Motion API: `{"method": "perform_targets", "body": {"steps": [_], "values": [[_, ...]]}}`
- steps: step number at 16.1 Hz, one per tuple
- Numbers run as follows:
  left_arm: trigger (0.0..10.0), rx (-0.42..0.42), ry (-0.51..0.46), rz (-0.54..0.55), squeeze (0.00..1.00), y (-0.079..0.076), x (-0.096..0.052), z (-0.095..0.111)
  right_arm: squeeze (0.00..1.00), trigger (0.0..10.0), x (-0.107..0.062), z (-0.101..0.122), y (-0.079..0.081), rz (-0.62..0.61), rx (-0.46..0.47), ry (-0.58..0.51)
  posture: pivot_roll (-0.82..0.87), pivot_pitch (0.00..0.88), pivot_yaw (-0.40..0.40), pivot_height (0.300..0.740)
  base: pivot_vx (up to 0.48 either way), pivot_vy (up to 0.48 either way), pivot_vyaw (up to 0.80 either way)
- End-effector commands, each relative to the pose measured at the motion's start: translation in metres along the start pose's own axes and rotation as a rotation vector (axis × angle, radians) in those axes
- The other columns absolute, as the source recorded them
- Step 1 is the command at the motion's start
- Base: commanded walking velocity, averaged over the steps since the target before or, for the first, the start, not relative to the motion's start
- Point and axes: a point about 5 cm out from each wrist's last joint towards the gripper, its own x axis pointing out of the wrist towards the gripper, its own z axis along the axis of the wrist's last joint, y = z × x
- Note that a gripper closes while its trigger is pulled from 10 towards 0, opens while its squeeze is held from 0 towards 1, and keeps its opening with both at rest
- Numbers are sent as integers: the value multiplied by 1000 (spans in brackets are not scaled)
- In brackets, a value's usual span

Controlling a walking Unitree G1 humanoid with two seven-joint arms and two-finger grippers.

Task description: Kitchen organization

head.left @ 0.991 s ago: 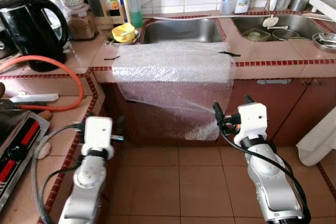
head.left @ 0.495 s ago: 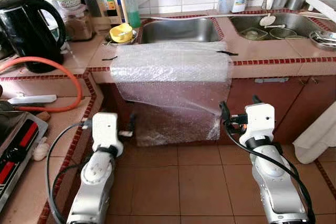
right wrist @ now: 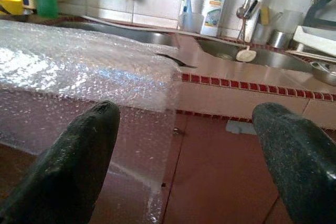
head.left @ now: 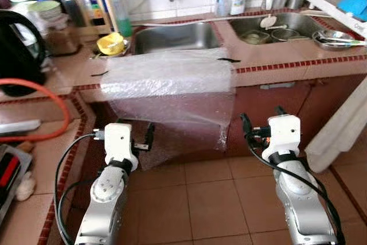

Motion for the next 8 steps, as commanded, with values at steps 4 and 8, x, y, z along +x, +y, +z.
{"method": "perform_targets", "body": {"steps": [4,8], "values": [[10000,2,12,10,0,3,-3,-1,0,10000,3,5,3,13,8,-16,-237,33,88,740,321,0,0],[10000,0,18,1,0,0,-4,-3,0,10000,3,4,4,23,5,-14,-236,37,82,740,319,0,0]]}}
